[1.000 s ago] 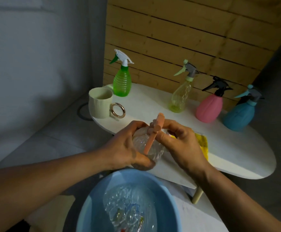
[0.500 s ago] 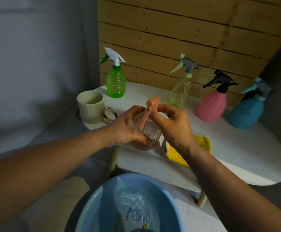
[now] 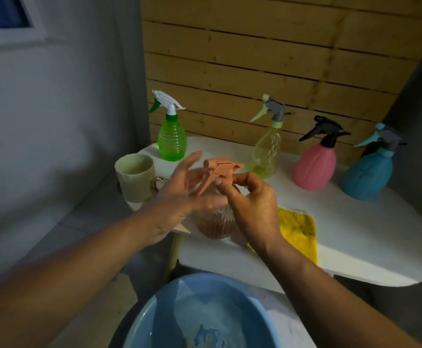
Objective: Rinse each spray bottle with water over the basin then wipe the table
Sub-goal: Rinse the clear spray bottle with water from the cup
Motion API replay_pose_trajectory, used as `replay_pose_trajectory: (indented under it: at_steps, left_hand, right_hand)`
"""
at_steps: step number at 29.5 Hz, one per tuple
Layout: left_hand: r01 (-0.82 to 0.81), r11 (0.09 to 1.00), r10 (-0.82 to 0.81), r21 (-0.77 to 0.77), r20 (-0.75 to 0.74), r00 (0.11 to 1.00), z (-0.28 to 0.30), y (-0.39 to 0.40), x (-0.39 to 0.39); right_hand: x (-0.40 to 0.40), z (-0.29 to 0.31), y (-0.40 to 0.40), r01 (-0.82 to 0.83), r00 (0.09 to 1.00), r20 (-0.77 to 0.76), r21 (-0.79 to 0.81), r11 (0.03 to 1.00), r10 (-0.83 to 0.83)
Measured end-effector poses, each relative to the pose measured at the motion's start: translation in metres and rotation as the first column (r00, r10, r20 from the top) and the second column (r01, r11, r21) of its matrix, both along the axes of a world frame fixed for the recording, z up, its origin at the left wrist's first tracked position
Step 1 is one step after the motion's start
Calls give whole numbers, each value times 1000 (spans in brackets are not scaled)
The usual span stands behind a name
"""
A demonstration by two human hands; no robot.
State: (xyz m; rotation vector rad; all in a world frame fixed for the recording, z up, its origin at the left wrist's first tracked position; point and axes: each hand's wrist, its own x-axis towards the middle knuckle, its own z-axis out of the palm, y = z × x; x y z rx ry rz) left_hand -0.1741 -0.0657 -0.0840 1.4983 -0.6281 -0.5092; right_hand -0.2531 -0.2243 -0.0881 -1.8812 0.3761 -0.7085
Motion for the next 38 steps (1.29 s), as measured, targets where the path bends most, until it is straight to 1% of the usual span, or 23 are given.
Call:
replay_pose_trajectory:
  at_steps: [1,3,4,5,8,9,12,14,16,19,20,21,23,27,28,31,32,36,38]
  left_hand:
    - [-75,997,76,-35,45,996,10,-1,-2]
    - [-189,982,188,-14,228,955,34,-3,-4]
    - [-207,978,192,15,307,932,44,-6,-5]
    - [-204,978,174,49,354,919,53,-10,-5]
    - [-176,977,110,119,425,898,63,-16,-4]
    - [-183,975,111,125,437,892,62,-15,-1]
    - [-168,976,95,139,420,902,63,-12,3]
    - [-137,979,68,152,388,919,64,-11,6]
    - [-110,980,44,164,361,931,65,-10,9]
    - [-70,975,-3,212,328,945,68,-10,13]
    - [-60,972,-15,228,317,948,68,-10,15]
    - [-55,969,-23,240,309,951,70,-9,15]
    - [-55,969,-21,240,302,953,71,-9,15]
    - [-68,969,-8,236,309,951,72,-10,15]
    - [-69,969,-9,236,311,950,72,-10,16]
    - [-64,965,-20,253,315,949,73,-9,15]
    - [-64,966,-18,251,313,949,73,-9,15]
    - [-64,967,-19,247,319,948,73,-10,15]
    - [-66,966,-19,250,322,947,73,-10,16]
  right_hand:
    - [0,-1,0,-1,1000,9,9,1000,1]
    - [2,-2,2,-1,1000,31,13,1000,0]
    - [1,-3,3,3,999,42,10,1000,-3]
    - [1,-3,3,-6,999,53,11,1000,5]
    - [2,-4,2,-55,996,69,25,998,54]
    - [4,-5,1,-79,995,62,-19,997,80]
    - [6,-13,-4,-149,988,18,-216,965,156]
    - [6,-16,-8,-186,982,-7,-250,950,190]
    - [2,-13,-9,-213,977,-15,-197,957,214]
    - [0,-7,-4,-213,977,18,36,976,213]
    - [2,-5,0,-190,982,21,99,977,189]
    - [2,-3,4,-156,988,22,128,979,154]
    - [3,-5,10,-112,994,26,119,987,110]
    - [-3,-12,11,-163,985,59,11,987,162]
    - [-3,-13,10,-164,984,71,14,986,163]
    - [-2,-9,12,-151,987,82,142,978,141]
    - [-2,-8,13,-148,987,81,145,978,137]
    - [-6,-13,13,-177,983,40,-13,984,177]
    - [-5,-12,10,-159,985,68,33,987,157]
